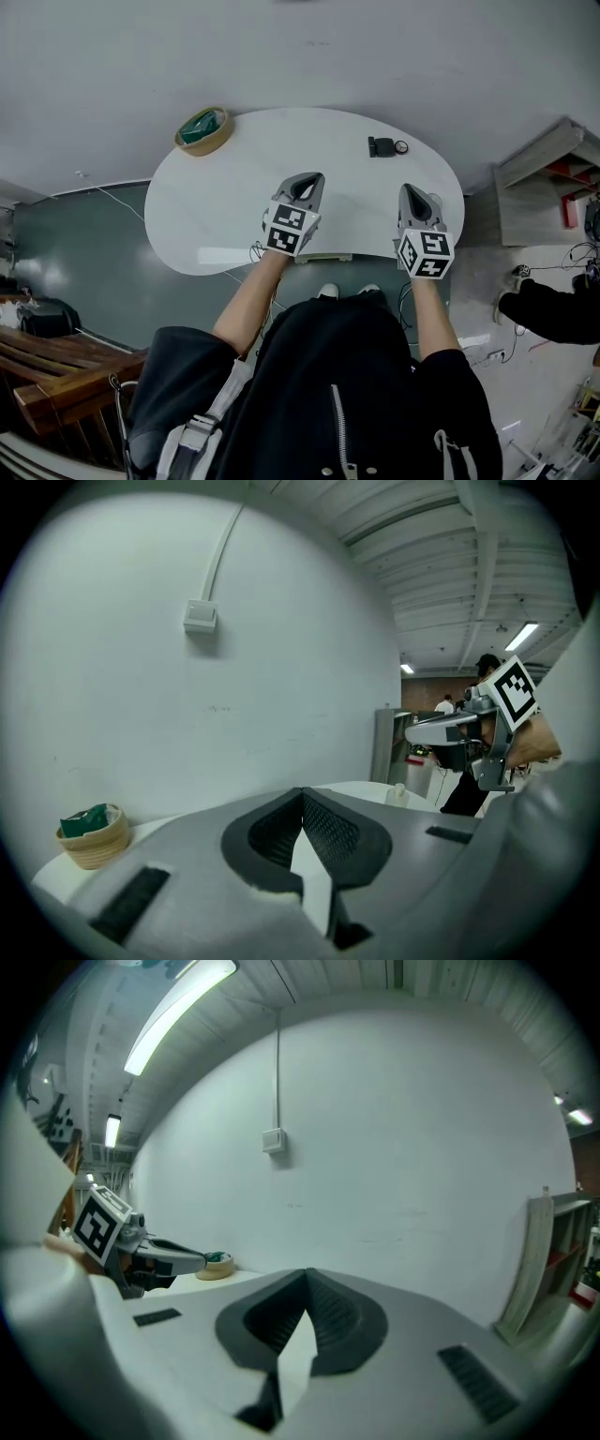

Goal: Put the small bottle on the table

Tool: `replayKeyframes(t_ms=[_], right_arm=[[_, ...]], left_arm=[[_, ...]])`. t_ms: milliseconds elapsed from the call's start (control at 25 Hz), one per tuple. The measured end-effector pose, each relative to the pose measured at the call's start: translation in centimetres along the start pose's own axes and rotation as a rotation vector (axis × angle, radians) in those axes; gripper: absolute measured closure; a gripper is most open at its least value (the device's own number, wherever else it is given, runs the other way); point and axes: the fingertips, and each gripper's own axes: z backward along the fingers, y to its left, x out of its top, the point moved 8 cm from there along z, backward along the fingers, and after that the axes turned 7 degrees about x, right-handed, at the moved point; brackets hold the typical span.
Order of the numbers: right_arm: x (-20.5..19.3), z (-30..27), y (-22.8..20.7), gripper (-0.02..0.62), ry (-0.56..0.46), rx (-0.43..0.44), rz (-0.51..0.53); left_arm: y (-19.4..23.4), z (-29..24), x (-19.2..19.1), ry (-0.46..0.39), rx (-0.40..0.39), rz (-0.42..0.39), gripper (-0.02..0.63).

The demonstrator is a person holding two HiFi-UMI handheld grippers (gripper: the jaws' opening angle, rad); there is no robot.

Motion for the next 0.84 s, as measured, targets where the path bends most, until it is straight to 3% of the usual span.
replayKeyframes(t_ms=[840], right_arm=[[0.2, 1.3, 0.4, 0.594, -0.012, 0.001, 0.015]], left_arm=[[-1.0, 0.2, 0.2, -0.010, -0.022, 0.005, 0.598]])
